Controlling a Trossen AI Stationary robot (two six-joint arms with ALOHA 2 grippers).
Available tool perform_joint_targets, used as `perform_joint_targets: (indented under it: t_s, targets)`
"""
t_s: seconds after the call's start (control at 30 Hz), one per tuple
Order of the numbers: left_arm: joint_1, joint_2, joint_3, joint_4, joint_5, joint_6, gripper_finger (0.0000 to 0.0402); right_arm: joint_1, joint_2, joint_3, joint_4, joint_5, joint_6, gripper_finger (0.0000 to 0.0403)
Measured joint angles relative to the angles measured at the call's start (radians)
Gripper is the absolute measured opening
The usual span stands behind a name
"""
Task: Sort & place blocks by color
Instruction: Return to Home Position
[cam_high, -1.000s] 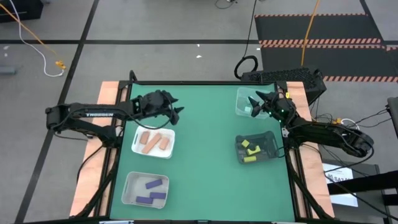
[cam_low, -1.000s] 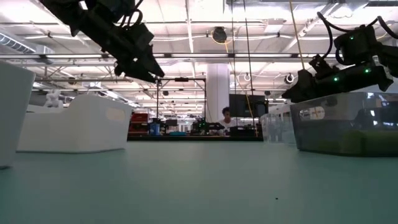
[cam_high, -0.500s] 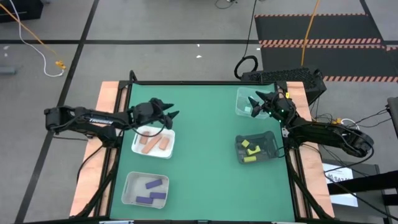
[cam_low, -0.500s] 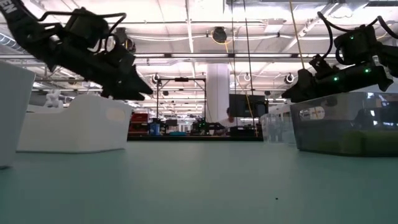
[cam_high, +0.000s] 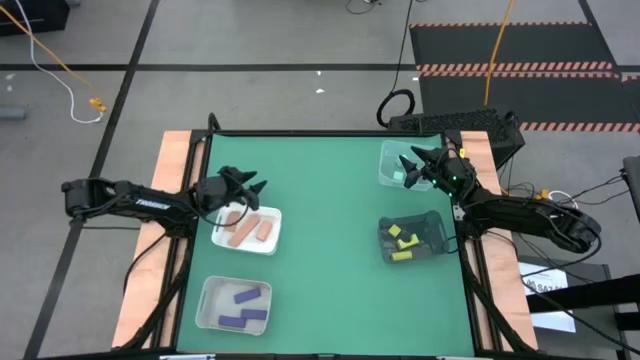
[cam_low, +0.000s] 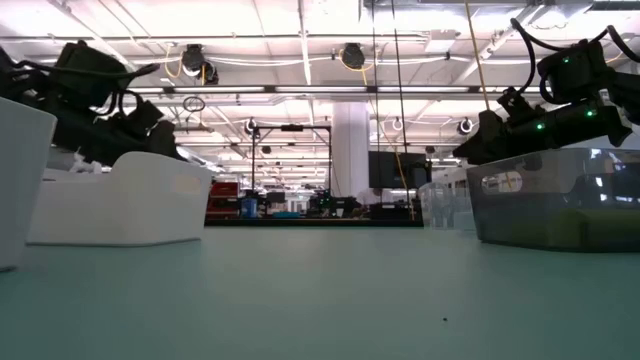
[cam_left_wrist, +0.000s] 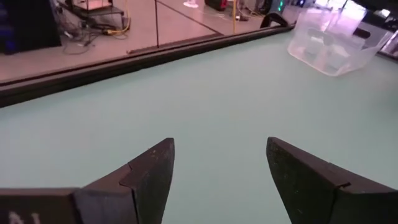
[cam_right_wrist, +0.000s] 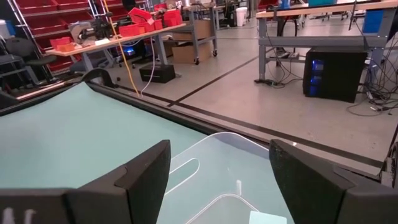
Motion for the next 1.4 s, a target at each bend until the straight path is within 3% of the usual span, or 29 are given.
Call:
perform_joint_targets:
  t_s: [0.33, 1.0, 1.17, 1.4]
  targets:
    - [0.003, -0.01, -0.001, -0.027, -0.004, 0.099, 0.0255, 0.002, -0.033, 0.0, -0.001, 0.0, 0.0, 0.0265]
    - [0.0, -0.015, -0.001, -0.035, -0.004, 0.104, 0.0255, 0.002, -0.348, 0.0, -0.001, 0.0, 0.0, 0.0265]
    - [0.0, -0.092, 0.0, -0.048, -0.004, 0.105, 0.0255, 0.002, -0.431, 0.001, -0.001, 0.0, 0.0, 0.0265]
    - [0.002, -0.303, 0.0, -0.042, -0.004, 0.106, 0.0255, -0.007, -0.528, 0.0, -0.001, 0.0, 0.0, 0.0265]
